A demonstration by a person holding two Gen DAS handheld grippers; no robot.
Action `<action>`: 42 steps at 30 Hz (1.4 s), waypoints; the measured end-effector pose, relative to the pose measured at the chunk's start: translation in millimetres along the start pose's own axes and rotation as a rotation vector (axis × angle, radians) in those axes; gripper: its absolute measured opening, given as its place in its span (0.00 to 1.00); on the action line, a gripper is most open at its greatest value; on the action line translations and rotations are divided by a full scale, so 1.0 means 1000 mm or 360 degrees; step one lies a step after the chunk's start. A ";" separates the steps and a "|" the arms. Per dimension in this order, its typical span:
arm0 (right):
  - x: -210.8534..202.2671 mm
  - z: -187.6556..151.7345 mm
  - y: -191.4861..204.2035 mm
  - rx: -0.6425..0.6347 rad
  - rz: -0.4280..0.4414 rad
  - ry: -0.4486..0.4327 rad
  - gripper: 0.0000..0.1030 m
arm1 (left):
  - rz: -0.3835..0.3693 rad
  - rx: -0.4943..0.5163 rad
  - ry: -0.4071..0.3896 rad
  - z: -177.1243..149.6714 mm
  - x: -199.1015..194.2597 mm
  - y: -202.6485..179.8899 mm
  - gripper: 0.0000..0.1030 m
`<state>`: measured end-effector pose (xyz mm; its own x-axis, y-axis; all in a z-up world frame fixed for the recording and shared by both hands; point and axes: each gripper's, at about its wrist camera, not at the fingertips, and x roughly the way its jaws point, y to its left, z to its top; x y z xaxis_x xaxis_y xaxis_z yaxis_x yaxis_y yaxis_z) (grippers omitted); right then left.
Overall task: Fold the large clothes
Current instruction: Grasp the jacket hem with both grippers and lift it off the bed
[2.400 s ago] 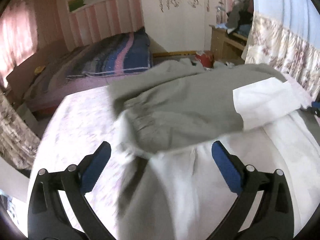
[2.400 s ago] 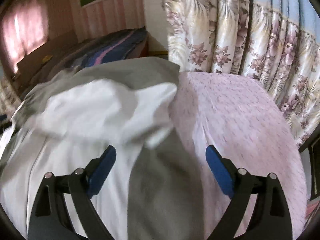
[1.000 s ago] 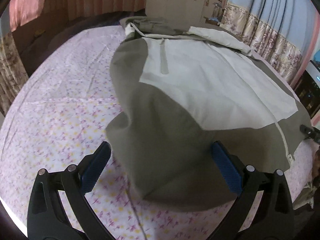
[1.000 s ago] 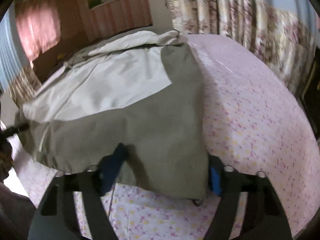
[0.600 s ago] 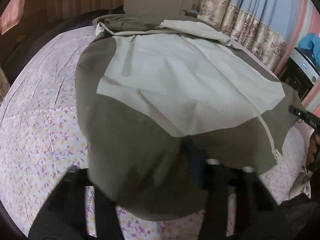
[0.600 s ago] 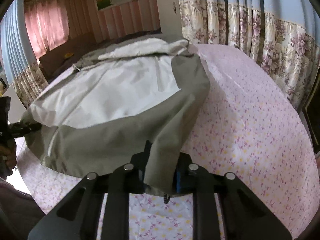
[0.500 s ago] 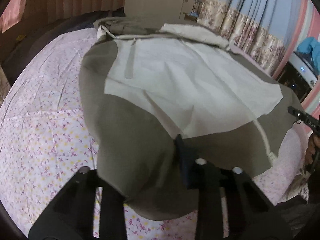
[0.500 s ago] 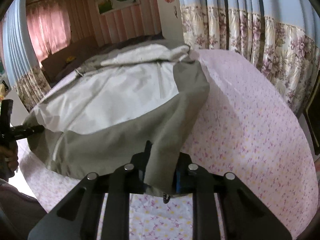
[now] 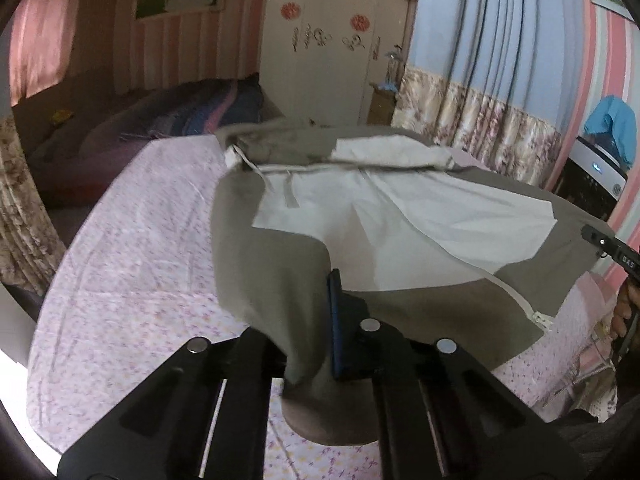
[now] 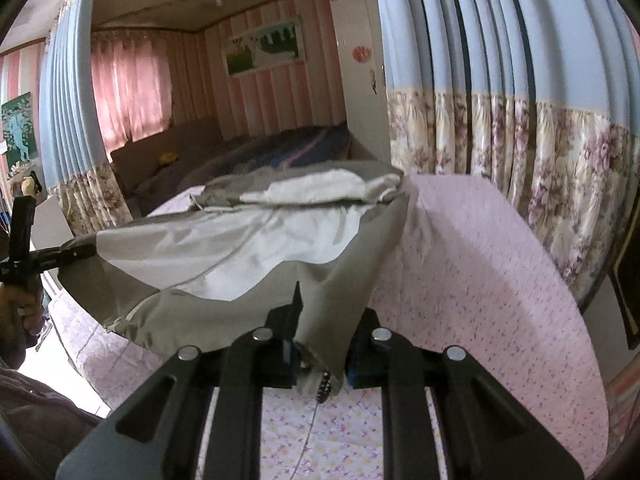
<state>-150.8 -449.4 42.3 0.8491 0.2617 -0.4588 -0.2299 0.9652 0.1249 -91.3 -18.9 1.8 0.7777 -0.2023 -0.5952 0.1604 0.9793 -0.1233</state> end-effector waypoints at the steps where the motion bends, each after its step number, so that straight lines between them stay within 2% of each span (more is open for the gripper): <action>1: -0.006 0.002 0.002 -0.0010 0.0002 -0.0031 0.14 | 0.0018 -0.0006 -0.0023 0.001 -0.007 0.002 0.04; 6: -0.026 0.014 0.007 -0.0056 0.0021 -0.0129 0.14 | 0.0056 -0.0024 -0.0126 0.006 -0.034 0.002 0.01; 13: -0.069 0.033 0.010 -0.0076 0.0044 -0.0322 0.14 | 0.0036 0.0001 -0.0304 0.023 -0.086 -0.008 0.01; 18: -0.070 0.039 0.011 -0.0078 0.0045 -0.0355 0.14 | 0.0024 -0.0027 -0.0326 0.032 -0.092 -0.004 0.02; 23: -0.059 0.045 0.012 -0.0064 0.0045 -0.0359 0.14 | 0.0038 -0.0037 -0.0297 0.044 -0.073 0.003 0.02; 27: -0.040 0.062 0.011 -0.0093 0.0024 -0.0381 0.14 | 0.0055 -0.0014 -0.0313 0.057 -0.057 0.008 0.02; 37: 0.036 0.132 0.000 -0.0164 -0.0004 -0.0401 0.14 | 0.0092 0.0087 -0.0350 0.137 0.019 0.026 0.03; 42: 0.085 0.169 -0.015 -0.0132 -0.0005 -0.0381 0.14 | 0.0102 0.0110 -0.0324 0.178 0.064 0.035 0.03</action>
<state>5.2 -442.3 150.4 0.9362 0.2605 -0.2362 -0.2568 0.9653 0.0468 72.0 2.8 100.6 0.8931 -0.1420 -0.4268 0.1423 0.9893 -0.0314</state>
